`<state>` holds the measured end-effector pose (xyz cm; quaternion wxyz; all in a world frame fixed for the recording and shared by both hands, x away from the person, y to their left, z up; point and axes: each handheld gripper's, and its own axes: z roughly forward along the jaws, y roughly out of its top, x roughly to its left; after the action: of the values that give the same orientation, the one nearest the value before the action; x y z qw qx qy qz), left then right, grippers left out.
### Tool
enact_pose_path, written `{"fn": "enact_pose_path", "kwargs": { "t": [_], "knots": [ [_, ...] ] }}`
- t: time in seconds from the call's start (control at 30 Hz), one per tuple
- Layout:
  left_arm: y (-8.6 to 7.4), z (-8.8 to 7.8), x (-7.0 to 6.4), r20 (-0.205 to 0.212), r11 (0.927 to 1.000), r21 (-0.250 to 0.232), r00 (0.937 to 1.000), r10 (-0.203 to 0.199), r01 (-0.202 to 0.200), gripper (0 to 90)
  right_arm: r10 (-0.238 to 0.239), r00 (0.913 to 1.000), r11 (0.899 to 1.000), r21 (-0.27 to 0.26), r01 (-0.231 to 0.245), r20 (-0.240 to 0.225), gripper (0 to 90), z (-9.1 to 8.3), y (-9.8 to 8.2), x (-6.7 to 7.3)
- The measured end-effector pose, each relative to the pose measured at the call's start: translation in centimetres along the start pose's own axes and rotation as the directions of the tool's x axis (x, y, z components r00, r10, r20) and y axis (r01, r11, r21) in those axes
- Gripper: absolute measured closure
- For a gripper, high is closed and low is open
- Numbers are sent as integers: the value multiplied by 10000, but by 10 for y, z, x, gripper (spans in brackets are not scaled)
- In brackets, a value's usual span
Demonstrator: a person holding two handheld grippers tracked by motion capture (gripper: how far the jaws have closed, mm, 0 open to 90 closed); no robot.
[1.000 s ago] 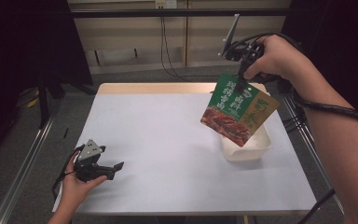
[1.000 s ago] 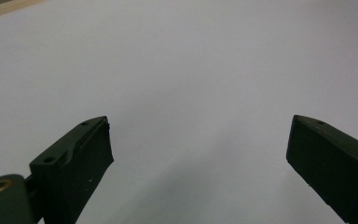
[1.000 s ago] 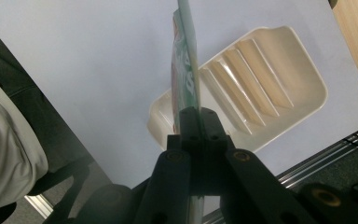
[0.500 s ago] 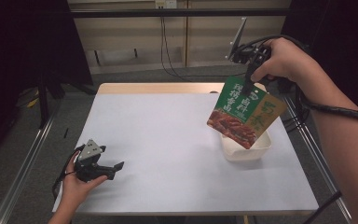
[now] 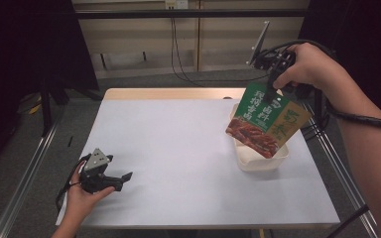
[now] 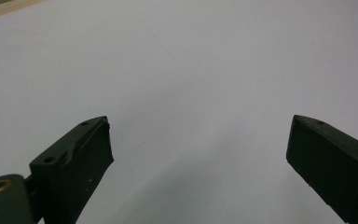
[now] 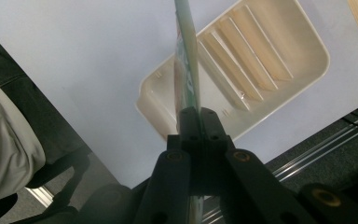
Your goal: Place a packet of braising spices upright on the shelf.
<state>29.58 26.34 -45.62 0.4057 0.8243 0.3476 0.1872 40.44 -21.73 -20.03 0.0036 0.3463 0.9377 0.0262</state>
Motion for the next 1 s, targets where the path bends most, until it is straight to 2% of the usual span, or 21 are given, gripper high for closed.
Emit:
{"fn": "enact_pose_path", "kwargs": {
  "t": [0.23, 1.0],
  "knots": [
    [0, 0, 1, 3, 10000, 30, 10000, 88, -88, 67, -24, 10000, 9998, 181, 24, 17, 900, 4, -5, -2],
    [2, 0, 0, -70, 9998, 8, 9997, 220, -220, 67, 479, 9988, 9981, 402, -473, -122, 900, 21, -19, -12]
  ]
}}
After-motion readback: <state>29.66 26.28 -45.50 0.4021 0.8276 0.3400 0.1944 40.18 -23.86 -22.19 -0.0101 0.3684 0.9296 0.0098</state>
